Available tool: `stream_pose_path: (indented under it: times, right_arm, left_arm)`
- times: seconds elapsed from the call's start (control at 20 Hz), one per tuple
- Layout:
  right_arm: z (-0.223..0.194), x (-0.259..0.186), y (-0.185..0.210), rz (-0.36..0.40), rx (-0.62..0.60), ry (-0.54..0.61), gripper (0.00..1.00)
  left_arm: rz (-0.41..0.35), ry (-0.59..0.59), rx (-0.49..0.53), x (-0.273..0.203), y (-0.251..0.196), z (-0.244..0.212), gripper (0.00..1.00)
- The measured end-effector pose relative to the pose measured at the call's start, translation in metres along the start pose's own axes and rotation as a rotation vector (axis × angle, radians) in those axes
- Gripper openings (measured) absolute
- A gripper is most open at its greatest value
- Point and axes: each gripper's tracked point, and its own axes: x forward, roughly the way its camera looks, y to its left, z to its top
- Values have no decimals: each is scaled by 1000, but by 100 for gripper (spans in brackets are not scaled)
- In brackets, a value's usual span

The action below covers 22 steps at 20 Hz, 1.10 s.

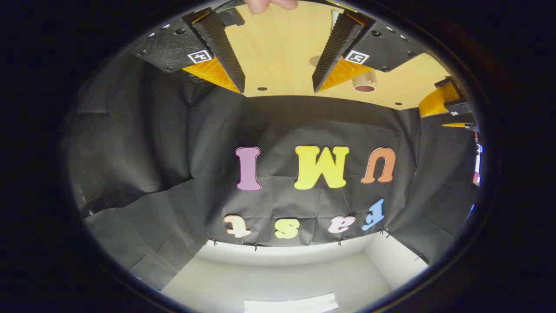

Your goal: Put the toothbrush and toothpaste on the desktop into the cup, then pick up the cup and place it on the coaster on the desktop.

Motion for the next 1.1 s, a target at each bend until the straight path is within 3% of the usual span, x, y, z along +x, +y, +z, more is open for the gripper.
stream_pose_path:
  times: [1.1]
  right_arm:
    - [-15, 0, 11, 32, 60, 56, 93]
  left_arm:
    - [-27, 82, -19, -3, 3, -22, 99]
